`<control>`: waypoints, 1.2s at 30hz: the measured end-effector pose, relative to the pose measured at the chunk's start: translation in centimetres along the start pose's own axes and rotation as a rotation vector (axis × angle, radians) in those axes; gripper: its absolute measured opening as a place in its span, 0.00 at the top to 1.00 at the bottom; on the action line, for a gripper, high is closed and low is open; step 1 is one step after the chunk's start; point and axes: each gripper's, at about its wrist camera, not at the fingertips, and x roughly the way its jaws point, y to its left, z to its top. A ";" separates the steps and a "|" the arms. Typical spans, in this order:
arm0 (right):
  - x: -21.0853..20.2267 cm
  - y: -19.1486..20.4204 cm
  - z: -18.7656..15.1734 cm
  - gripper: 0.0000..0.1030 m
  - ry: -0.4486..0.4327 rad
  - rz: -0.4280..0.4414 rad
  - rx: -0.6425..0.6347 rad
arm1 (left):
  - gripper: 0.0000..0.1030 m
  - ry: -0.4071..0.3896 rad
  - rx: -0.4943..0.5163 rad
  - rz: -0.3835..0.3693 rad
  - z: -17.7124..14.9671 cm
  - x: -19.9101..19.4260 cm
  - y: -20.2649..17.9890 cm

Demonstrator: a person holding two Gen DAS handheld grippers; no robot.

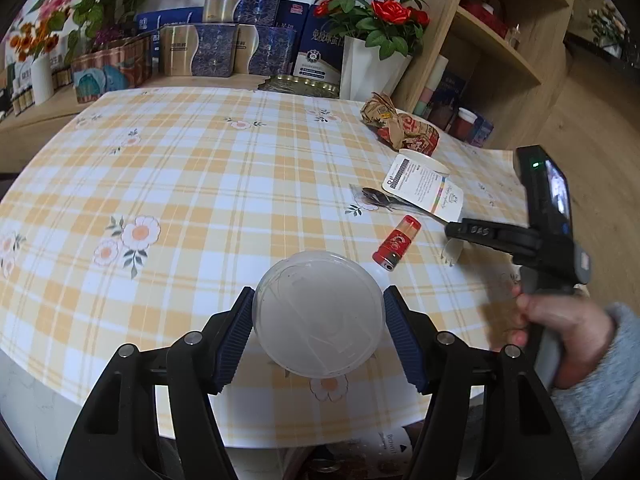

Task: Collect trash

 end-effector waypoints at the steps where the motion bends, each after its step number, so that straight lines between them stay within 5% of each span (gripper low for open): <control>1: -0.2 -0.2 -0.2 0.75 -0.006 0.010 0.005 | 0.38 0.000 -0.008 -0.006 -0.2 -0.1 0.1; 3: -0.6 -1.1 -0.5 0.85 -0.012 0.052 0.039 | 0.38 -0.001 -0.022 -0.019 -0.6 -0.3 0.3; 9: -3.7 -4.2 -1.8 0.85 -0.116 0.237 0.174 | 0.38 0.005 -0.030 -0.046 -1.9 -0.7 0.3; 17: -7.8 -5.2 -3.2 0.85 -0.166 0.299 0.154 | 0.38 -0.001 -0.018 -0.059 -2.2 -2.0 -0.5; 25: -11.6 -5.3 -6.4 0.85 -0.149 0.363 0.110 | 0.38 -0.027 0.016 -0.058 -3.3 -5.6 -1.6; 36: -15.1 -3.5 -15.0 0.85 -0.035 0.436 -0.025 | 0.38 -0.027 0.028 -0.050 -7.0 -10.1 -1.6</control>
